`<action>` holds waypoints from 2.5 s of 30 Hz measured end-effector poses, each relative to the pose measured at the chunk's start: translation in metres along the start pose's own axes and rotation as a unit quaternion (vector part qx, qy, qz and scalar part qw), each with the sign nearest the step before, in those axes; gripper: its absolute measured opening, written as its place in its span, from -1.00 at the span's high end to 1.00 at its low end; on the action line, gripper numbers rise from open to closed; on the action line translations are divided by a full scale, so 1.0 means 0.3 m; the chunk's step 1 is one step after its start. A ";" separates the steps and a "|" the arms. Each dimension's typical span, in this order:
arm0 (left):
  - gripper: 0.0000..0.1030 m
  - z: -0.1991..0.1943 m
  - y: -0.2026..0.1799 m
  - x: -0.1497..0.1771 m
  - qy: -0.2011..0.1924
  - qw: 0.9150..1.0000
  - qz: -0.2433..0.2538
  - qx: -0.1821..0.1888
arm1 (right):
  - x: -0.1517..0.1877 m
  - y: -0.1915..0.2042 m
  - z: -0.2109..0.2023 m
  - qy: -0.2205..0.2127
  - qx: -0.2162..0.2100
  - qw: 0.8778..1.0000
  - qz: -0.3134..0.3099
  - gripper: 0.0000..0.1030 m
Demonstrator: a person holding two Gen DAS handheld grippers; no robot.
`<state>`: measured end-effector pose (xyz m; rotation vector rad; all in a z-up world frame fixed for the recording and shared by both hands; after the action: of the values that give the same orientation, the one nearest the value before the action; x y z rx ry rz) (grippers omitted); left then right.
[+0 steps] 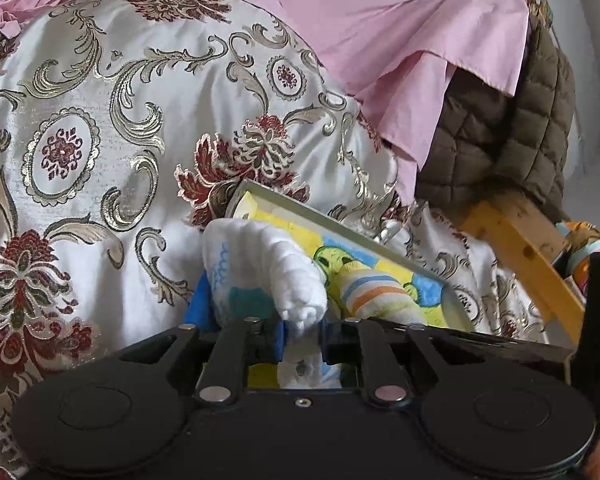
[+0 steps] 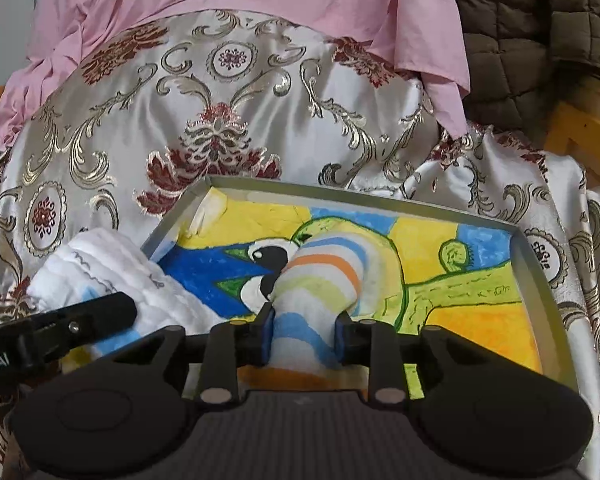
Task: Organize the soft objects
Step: 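Lift and carry the towel and sock with both tools over the painted tray, then open both tools to drop the towel and sock into the tray, then lift, then move both open tools back over the pile of soft items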
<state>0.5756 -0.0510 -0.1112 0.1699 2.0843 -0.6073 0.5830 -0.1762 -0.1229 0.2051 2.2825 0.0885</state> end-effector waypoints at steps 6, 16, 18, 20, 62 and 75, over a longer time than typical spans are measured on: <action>0.57 0.001 0.015 0.011 0.013 1.000 0.001 -0.006 | 0.023 -0.013 -0.014 0.009 -0.005 1.000 -0.003 0.29; -0.28 -0.074 0.032 -0.032 -0.012 0.999 0.021 -0.040 | -0.013 -0.046 -0.082 -0.012 0.003 1.000 0.002 -0.13; -0.37 -0.104 0.022 -0.048 -0.019 0.998 0.027 -0.045 | -0.028 -0.063 -0.113 -0.023 0.001 1.000 0.010 -0.24; -0.48 -0.140 0.010 -0.063 -0.026 0.998 0.034 -0.053 | -0.041 -0.079 -0.148 -0.034 0.001 0.999 0.018 -0.42; -0.99 -1.053 -0.425 -0.011 -0.171 0.951 0.220 -0.133 | 0.104 -0.171 -1.193 -0.192 -0.053 0.980 -0.006 -0.99; -0.99 -1.220 -0.451 0.110 -0.175 0.942 0.244 -0.150 | 0.252 -0.174 -1.335 -0.218 -0.047 0.974 -0.026 -0.99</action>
<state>0.2350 0.0046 0.0738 0.3604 1.6720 -0.0093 0.2266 -0.2129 0.0782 0.1016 1.8395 0.1117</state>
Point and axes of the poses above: each gripper's, at about its wrist camera, not at the fingertips, and z roughly the way its jaws point, y to its left, x to its underside, the point moved 10 cm from there along z, roughly the way its jaws point, and after that the axes turned 12 degrees about z, right-handed, at the moved point
